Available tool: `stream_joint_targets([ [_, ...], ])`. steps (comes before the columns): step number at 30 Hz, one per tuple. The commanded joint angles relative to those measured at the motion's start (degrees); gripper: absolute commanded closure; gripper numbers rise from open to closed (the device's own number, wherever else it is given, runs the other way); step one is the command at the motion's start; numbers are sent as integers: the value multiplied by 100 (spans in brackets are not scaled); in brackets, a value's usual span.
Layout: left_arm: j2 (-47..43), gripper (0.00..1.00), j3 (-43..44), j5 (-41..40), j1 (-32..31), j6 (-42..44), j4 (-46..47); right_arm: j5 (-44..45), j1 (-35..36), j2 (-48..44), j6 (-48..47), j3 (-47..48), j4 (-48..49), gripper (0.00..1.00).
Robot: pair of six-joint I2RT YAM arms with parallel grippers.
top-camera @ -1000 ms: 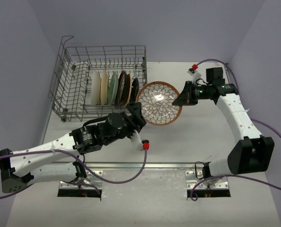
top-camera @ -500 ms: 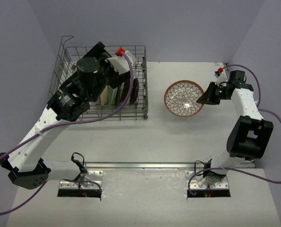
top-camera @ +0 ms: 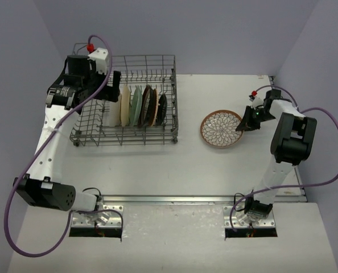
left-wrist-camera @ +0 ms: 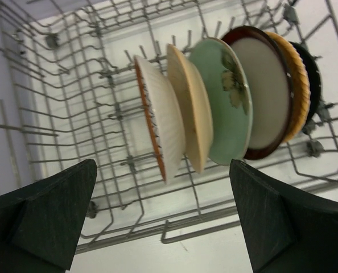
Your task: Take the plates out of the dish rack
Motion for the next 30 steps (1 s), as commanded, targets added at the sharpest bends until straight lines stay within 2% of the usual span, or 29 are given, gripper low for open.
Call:
stream_joint_targets([
  [1,-373,1,-379,664,214,-416,433,-497,-25,63,-152,463,11,100],
  [5,-284,2,-665,992,446,-669,521,-461,-25,214,-219,425,-11,98],
  [8,-119,6,-729,1562,716,-855,376,-423,-25,382,-437,541,-139,78],
  [9,-119,6,-754,1569,750,-880,377,-418,-25,387,-440,550,-145,77],
  [12,-128,7,-780,1688,793,-889,385,-202,-25,532,-518,850,-376,55],
  [21,-114,9,-979,1999,969,-998,377,239,-25,414,-523,1410,-665,32],
  [25,-16,17,-1154,2055,987,-967,395,233,-24,-12,-596,1506,-679,19],
  [30,164,32,-1312,2246,987,-956,586,-95,10,-824,-536,1520,-661,1],
])
